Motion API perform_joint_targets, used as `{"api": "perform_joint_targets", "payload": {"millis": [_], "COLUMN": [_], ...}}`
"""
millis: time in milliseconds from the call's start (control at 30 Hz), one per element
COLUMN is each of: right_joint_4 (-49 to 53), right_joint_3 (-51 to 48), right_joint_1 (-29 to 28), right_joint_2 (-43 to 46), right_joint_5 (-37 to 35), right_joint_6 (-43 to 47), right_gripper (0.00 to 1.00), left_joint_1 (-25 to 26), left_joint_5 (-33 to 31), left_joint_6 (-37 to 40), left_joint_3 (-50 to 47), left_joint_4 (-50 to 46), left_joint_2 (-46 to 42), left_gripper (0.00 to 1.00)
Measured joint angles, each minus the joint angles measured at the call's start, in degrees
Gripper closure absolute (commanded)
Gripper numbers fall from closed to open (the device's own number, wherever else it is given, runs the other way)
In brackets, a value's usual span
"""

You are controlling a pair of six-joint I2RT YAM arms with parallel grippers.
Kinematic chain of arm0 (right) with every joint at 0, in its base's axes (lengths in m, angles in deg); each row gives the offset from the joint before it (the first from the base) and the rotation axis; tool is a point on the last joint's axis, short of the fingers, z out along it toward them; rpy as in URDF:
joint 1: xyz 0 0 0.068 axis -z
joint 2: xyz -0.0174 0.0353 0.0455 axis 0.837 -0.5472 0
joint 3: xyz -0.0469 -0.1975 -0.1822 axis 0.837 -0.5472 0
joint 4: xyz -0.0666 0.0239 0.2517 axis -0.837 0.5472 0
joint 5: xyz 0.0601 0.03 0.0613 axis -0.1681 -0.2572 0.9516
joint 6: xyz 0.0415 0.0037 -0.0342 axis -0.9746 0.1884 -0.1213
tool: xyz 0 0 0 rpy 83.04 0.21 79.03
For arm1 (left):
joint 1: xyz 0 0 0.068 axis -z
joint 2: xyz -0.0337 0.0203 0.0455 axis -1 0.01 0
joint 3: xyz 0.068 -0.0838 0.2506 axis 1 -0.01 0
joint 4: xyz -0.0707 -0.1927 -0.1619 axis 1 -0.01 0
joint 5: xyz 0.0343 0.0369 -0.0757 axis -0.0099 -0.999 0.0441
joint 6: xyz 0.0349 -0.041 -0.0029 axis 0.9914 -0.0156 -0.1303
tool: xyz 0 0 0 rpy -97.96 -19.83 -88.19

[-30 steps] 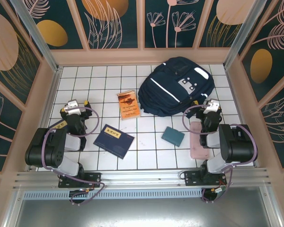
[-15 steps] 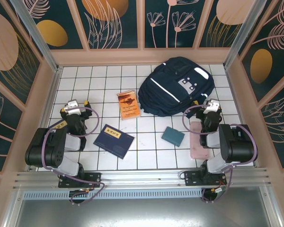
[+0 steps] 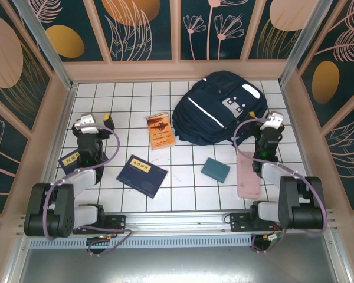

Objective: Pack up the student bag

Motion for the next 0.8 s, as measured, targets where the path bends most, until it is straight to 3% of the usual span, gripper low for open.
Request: {"api": "perform_joint_targets", "payload": {"millis": [167,300,433,567,800], "right_joint_4": [25.94,37.92,44.50,48.24,51.74], "right_joint_3": [20.41,30.82,31.80,31.82,34.67], "right_joint_1": [-0.15,-0.52,-1.84,-2.69,-2.69], "right_joint_2": [-2.67,-9.49,-15.08,-19.30,-22.91], "right_joint_5": [-0.33,7.19,15.13,20.96,22.40], "right_joint_6": [-10.34,-15.30,-19.74,-24.15,-28.11], "right_gripper": [0.01,0.01,0.01,0.02,0.01], "left_joint_1": [-0.02,0.00,2.49,9.75,20.00], "left_joint_5": [3.04,10.95,19.47,24.09,28.87], "left_joint_6": [-10.27,-19.61,-27.58,-33.22,-41.33], "left_joint_3": [15.45,25.22,29.31,33.16,41.53], "left_joint_4": [-18.64,-27.28,-31.17,-35.06,-35.30], "left_joint_2": [-0.68,3.76,10.86,19.06,33.51], "left_gripper": [0.01,0.03,0.03,0.09,0.19]}}
